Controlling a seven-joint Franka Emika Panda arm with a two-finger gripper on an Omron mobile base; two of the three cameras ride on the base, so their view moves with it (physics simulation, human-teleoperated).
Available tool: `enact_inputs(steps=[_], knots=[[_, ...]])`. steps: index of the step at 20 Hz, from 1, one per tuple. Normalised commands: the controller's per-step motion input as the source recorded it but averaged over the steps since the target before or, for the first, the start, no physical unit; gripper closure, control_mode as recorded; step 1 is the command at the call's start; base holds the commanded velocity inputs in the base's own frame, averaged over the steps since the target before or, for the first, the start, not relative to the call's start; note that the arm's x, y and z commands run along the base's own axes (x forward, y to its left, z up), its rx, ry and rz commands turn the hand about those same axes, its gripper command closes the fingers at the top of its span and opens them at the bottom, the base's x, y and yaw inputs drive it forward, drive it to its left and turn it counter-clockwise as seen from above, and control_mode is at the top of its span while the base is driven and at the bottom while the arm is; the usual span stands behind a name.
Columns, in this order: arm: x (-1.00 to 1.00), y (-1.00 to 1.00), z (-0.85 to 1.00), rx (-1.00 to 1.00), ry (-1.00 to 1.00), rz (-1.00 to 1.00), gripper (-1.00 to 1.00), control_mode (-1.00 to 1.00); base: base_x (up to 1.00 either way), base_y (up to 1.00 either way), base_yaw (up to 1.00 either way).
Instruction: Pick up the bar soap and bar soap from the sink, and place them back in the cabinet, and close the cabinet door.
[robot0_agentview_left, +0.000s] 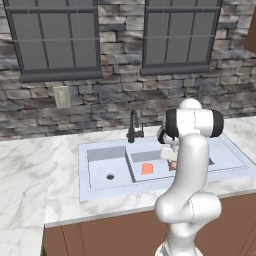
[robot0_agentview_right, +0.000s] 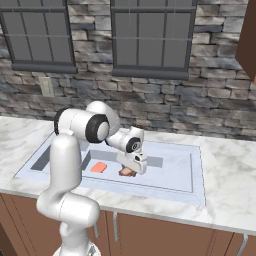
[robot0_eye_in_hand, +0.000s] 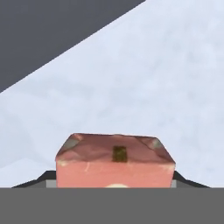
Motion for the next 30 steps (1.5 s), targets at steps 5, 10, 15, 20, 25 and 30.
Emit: enact_inputs(steps=[5,10,15,20,25,30], knots=[[0.00,-0.28,0.36,0.00,0.00,0.07,1.00,-1.00,0.00,0.00,0.00],[-0.01,-0.17,0.47,0.00,0.00,0.09,1.00,-1.00,0.00,0.00,0.00],[-0.03,-0.02,0.48,0.00,0.00,0.08,1.00,-1.00,0.00,0.00,0.00],[-0.07,0.00,0.49,0.00,0.00,0.06,1.00,-1.00,0.00,0.00,0.00],[-0.17,0.00,0.51,0.00,0.00,0.06,1.00,-1.00,0.00,0.00,0.00],[-0.31,0.00,0.39,0.00,0.00,0.09,1.00,-1.00,0.00,0.00,0.00]])
